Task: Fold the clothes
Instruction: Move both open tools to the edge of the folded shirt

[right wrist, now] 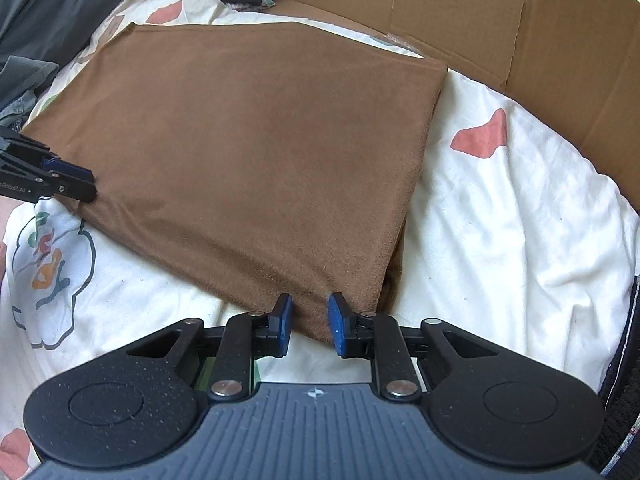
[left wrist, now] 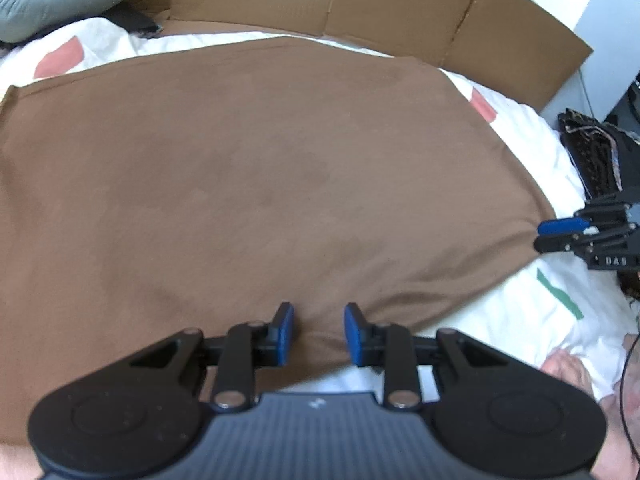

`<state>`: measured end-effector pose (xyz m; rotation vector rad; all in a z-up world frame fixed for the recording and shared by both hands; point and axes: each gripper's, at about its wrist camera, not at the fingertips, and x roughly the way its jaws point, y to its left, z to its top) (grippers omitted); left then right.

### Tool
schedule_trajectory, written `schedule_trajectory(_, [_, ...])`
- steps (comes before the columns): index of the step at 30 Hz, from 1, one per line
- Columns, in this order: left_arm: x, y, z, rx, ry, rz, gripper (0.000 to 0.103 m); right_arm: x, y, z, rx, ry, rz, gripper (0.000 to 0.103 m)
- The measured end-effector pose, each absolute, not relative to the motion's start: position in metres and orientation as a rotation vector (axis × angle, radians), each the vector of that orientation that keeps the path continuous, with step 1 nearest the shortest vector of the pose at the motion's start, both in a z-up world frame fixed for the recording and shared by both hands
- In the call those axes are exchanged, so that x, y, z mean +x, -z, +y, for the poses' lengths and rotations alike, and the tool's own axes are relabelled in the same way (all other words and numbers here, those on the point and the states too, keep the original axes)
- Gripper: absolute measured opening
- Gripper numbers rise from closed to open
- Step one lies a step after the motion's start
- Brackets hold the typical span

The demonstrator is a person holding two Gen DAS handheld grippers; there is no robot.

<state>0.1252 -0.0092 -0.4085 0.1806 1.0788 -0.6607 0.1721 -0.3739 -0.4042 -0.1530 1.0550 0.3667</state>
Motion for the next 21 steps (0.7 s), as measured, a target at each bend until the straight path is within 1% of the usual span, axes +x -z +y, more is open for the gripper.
schedule_trajectory(10, [0.108,0.389,0.030,0.150,0.580,1.020,0.030,0.173,0.406,-0.375,-0.148,-0.369,1.062,0.025])
schedule_trajectory(15, [0.116,0.390,0.045,0.112,0.534,1.021,0.029,0.173,0.406,-0.373,-0.151,-0.368,1.065,0.025])
schedule_trajectory(17, [0.117,0.388,0.045,0.088,0.551,1.001,0.031,0.173,0.407,-0.374,-0.148,-0.366,1.067,0.025])
schedule_trajectory(21, [0.120,0.397,0.042,0.136,0.532,1.032,0.030,0.174,0.407,-0.373,-0.153,-0.372,1.070,0.025])
